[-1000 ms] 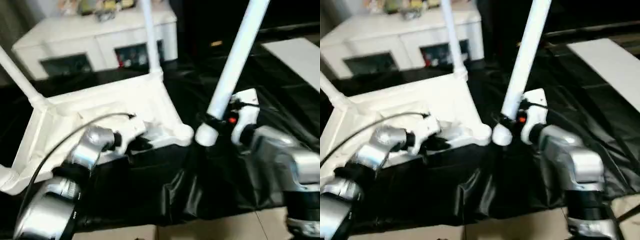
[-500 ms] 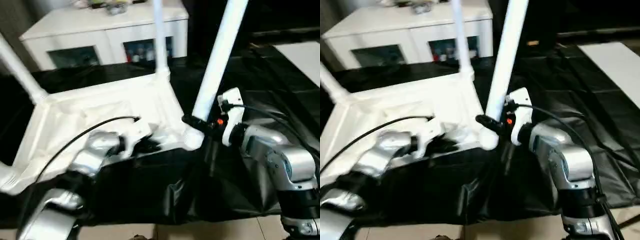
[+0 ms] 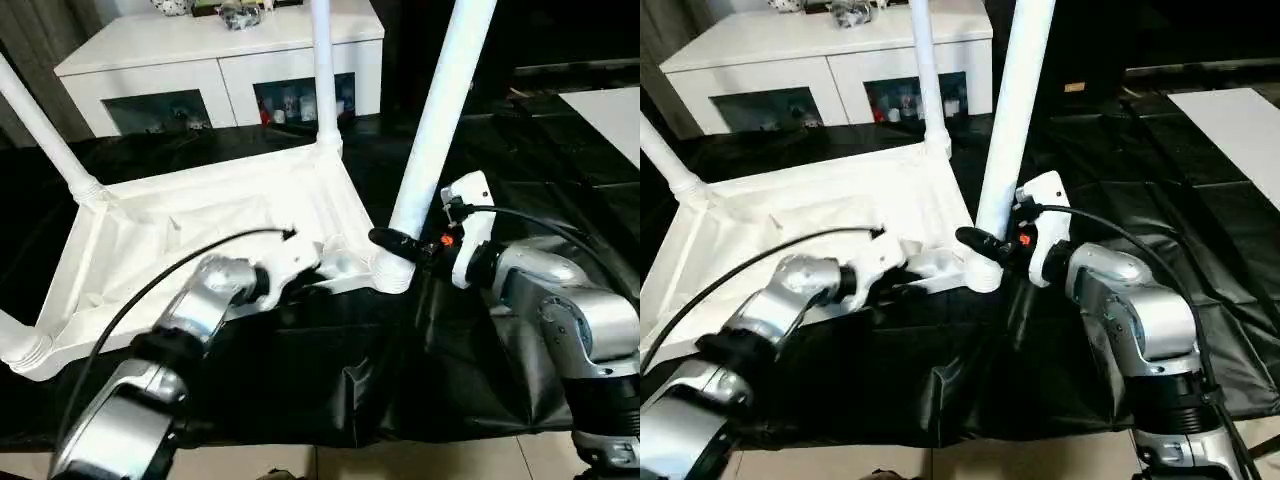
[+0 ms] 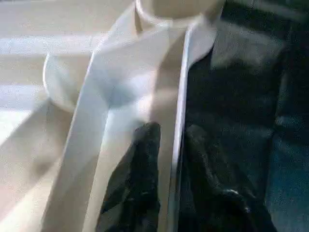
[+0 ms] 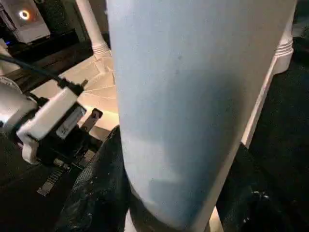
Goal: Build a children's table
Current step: Insert table leg to table base
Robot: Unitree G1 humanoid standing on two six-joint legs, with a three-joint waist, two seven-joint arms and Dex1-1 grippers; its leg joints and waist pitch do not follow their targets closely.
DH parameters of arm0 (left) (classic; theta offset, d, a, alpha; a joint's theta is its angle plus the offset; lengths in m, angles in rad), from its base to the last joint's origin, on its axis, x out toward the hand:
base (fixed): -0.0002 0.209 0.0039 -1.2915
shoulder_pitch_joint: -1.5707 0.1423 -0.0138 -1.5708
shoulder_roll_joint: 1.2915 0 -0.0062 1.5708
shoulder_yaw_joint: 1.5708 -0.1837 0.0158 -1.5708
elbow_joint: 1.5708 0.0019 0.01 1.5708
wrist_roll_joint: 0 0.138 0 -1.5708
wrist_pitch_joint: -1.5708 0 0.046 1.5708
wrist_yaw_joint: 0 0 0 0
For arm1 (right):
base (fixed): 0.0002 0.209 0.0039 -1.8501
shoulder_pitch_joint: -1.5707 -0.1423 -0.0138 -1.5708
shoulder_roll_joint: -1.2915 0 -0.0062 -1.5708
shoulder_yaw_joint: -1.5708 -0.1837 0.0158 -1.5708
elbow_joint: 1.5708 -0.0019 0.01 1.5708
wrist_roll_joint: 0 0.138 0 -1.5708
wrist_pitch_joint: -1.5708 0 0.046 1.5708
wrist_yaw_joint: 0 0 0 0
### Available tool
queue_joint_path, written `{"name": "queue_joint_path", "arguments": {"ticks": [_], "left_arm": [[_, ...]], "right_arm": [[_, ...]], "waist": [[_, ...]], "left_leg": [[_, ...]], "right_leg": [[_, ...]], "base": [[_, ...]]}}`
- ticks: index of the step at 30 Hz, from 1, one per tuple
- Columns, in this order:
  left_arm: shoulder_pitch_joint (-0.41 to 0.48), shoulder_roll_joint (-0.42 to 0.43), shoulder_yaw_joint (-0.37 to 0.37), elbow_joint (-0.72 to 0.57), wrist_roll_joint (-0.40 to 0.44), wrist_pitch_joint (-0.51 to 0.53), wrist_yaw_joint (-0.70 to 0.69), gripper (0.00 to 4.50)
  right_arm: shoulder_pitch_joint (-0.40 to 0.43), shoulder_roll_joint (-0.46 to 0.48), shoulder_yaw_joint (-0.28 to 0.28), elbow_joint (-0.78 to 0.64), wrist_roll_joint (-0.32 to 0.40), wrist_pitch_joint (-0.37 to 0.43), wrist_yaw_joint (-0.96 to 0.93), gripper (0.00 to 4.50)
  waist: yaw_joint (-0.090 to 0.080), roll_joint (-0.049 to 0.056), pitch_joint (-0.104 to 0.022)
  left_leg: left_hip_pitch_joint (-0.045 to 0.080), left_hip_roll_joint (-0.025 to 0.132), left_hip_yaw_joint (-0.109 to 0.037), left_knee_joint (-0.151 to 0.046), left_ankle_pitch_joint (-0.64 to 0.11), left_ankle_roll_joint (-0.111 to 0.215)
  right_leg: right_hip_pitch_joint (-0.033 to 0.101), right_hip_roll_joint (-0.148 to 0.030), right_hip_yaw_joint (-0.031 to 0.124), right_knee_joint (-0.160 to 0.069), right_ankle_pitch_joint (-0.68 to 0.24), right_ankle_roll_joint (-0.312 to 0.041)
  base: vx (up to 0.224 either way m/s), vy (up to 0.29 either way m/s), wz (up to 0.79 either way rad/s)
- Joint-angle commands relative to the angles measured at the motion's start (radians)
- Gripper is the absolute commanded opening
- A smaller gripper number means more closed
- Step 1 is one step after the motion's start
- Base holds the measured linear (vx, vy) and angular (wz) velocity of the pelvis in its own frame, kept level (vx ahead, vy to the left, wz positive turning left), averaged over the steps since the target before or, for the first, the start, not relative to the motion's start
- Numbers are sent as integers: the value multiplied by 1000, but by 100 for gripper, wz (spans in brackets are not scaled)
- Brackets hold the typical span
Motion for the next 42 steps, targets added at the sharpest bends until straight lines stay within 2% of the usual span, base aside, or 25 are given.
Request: {"name": "queue_joint_path", "arguments": {"ticks": [1,3,4,5,6,7,8,9,10,12,13,14,15,17,18,19,25,26,28,31,34,36,37,40,42], "left_arm": [[-29,2,22,-10,-15,26,-18,143],[-42,0,15,16,4,8,-2,178],[-48,0,11,32,15,-3,9,178],[-51,0,5,45,24,-14,13,186],[-54,-1,1,57,31,-23,20,201],[-56,-4,-5,76,37,-31,29,201],[-56,-6,-7,83,38,-33,32,204],[-58,-8,-7,90,38,-32,38,204],[-65,-21,-1,115,30,-19,57,204],[-81,-37,9,164,27,-6,91,204],[-84,-40,11,172,26,-5,94,204],[-92,-50,24,202,17,-3,101,204],[-96,-53,30,217,14,-8,104,204],[-100,-58,37,232,9,-13,106,177],[-103,-63,50,245,-1,-13,106,177],[-107,-66,59,256,-7,-12,105,157],[-116,-43,26,296,25,18,46,121],[-116,-37,17,301,32,32,28,99],[-117,-35,16,306,35,45,24,85],[-118,-19,-22,312,69,54,-3,45],[-112,-3,-54,308,96,47,-32,25],[-103,3,-43,285,81,50,-55,14],[-101,4,-41,281,79,51,-56,9],[-59,25,-13,184,39,80,-86,0],[-16,43,-18,113,31,88,-100,0]], "right_arm": [[-22,-6,-7,-37,-3,-17,4,184],[-21,-11,-8,-36,-3,-18,5,184],[-21,-12,-8,-36,-3,-18,5,184],[-20,-13,-7,-37,-3,-18,5,184],[-20,-14,-8,-37,-3,-19,5,184],[-20,-15,-9,-38,-3,-20,3,184],[-19,-16,-9,-38,-3,-20,3,184],[-19,-16,-10,-38,-3,-21,2,184],[-17,-18,-12,-40,-3,-22,-2,184],[-12,-21,-14,-44,-1,-23,-4,184],[-12,-21,-14,-44,-1,-23,-4,184],[-9,-22,-14,-47,1,-22,-4,184],[-9,-23,-15,-48,1,-22,-5,184],[-8,-23,-15,-49,2,-22,-5,184],[-7,-23,-16,-50,2,-21,-4,184],[-7,-24,-17,-51,2,-21,-4,184],[-2,-34,-19,-53,4,-21,2,184],[-3,-36,-18,-53,4,-22,4,184],[-3,-37,-17,-52,4,-22,6,184],[-8,-39,-14,-50,4,-23,13,184],[-11,-41,-12,-44,3,-27,16,184],[-14,-40,-10,-29,0,-36,19,184],[-14,-40,-10,-27,0,-38,19,184],[-20,-22,-6,12,0,-63,26,184],[-29,9,-12,55,10,-75,26,184]], "waist": [[5,-23,-80],[5,-15,-79],[3,-19,-80],[3,-12,-80],[1,-17,-80],[0,-6,-80],[-3,-12,-81],[-2,-12,-81],[-4,-6,-81],[-2,-9,-82],[-4,-4,-82],[-4,-5,-81],[-2,-1,-81],[-1,-5,-81],[-2,-4,-79],[-4,0,-78],[-11,-2,-74],[-12,-3,-74],[-14,-2,-73],[-17,-4,-74],[-23,-4,-74],[-28,-7,-76],[-29,-4,-78],[-28,-4,-82],[-32,-3,-81]], "left_leg": [[27,84,-46,-61,-112,89],[25,83,-48,-59,-112,93],[23,83,-49,-59,-108,100],[24,82,-49,-58,-109,100],[22,81,-49,-59,-112,103],[22,80,-50,-57,-115,103],[22,82,-51,-58,-120,103],[23,82,-51,-58,-120,103],[25,82,-51,-58,-125,101],[25,82,-50,-58,-129,99],[26,81,-50,-58,-132,97],[25,81,-50,-58,-135,97],[27,81,-50,-58,-139,96],[26,82,-51,-59,-148,94],[25,82,-51,-60,-153,95],[27,81,-51,-60,-170,89],[29,82,-52,-67,-206,69],[28,82,-53,-67,-205,68],[27,82,-53,-68,-205,67],[26,82,-54,-68,-200,74],[22,82,-55,-68,-184,81],[21,81,-55,-67,-175,87],[22,81,-53,-65,-165,93],[21,84,-53,-62,-128,114],[18,85,-53,-62,-131,121]], "right_leg": [[46,-92,48,-64,-48,-233],[48,-92,48,-64,-46,-232],[50,-91,47,-64,-34,-230],[49,-90,46,-63,-32,-230],[52,-91,46,-65,-34,-226],[51,-90,45,-65,-40,-224],[53,-90,45,-67,-41,-223],[53,-89,44,-67,-41,-224],[51,-88,43,-68,-40,-225],[52,-89,44,-67,-35,-231],[51,-87,43,-67,-36,-231],[52,-88,43,-69,-37,-232],[52,-89,44,-69,-41,-232],[54,-90,44,-70,-56,-230],[53,-90,44,-72,-70,-228],[53,-91,43,-75,-100,-226],[49,-89,45,-82,-173,-207],[50,-90,46,-82,-177,-205],[49,-91,46,-83,-179,-206],[50,-92,47,-84,-176,-205],[53,-93,45,-81,-160,-206],[53,-91,44,-80,-140,-212],[52,-93,44,-78,-119,-220],[52,-93,43,-69,-57,-239],[51,-94,42,-67,-41,-249]], "base": [[0,0,0],[0,0,0],[0,0,0],[0,0,0],[0,0,0],[0,0,0],[0,0,0],[0,0,0],[0,0,0],[0,0,0],[0,0,0],[0,0,0],[0,0,0],[0,0,0],[0,0,0],[0,0,0],[0,0,0],[0,0,0],[0,0,0],[0,0,0],[0,0,0],[0,0,0],[0,0,0],[0,0,0],[0,0,0]]}}
